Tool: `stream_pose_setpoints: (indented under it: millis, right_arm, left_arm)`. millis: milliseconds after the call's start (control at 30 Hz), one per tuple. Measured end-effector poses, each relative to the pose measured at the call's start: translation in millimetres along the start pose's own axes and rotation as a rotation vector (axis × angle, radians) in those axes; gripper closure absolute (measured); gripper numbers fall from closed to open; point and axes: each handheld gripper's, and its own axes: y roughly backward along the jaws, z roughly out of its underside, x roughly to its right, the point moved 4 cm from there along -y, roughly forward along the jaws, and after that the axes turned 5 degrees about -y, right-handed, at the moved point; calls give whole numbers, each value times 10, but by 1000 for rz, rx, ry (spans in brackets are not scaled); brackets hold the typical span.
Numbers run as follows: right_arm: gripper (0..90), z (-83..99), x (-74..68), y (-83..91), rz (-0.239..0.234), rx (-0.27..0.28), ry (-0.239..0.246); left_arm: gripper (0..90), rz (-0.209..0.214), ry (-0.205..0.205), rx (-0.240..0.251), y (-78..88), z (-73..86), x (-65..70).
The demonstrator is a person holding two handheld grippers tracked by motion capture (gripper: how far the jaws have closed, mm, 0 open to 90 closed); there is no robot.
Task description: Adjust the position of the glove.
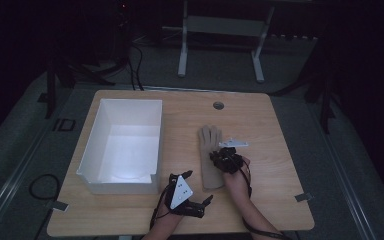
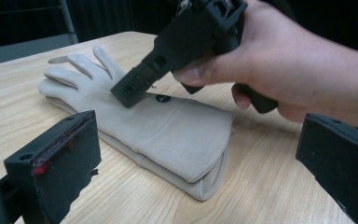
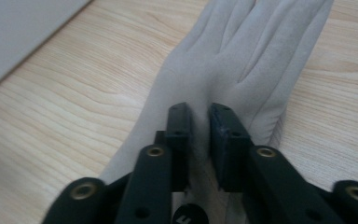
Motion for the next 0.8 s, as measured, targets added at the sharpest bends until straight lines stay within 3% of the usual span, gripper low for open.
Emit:
stream_pose_setpoints:
  millis: [33,133,200,367,400,433,500,600,700,733,767,800]
  right_arm:
    - [618,-28,4,44,-21,8,9]
    - [507,-75,48,127,-45,17,38]
    - [486,-86,66,146,-45,17,44]
    - [255,-208,236,327,-88,42,43]
    - [255,-208,236,327,-88,42,43]
    - [165,-235,293,376,-104,32,39]
    - [135,-254,340,428,-126,30,48]
    - [132,-260,391,470,-123,21,68]
    - [141,-282,500,556,-129,52,127]
    - [141,-282,500,556,-129,52,127]
    - [140,-288,560,588,-114,52,158]
    - [140,-291,585,606,-119,56,158]
  left_arm:
    - [1,-2,2,-3,-2,0,-2]
    - [1,-14,-4,-11,-9,-1,4]
    - [1,-15,-11,-16,-13,-1,9]
    - [1,-13,-6,-19,-18,-2,7]
    - [1,-13,-6,-19,-18,-2,7]
    - [1,-12,-8,-23,-21,-2,8]
    - [1,-25,-43,-41,-31,-2,17]
    - [1,-37,-53,-65,-44,2,20]
    - [1,-27,-62,-82,-71,-29,18]
    - [1,-27,-62,-82,-71,-29,18]
    - [1,-7,-59,-102,-91,-55,17]
    - [1,-7,-59,-102,-91,-55,17]
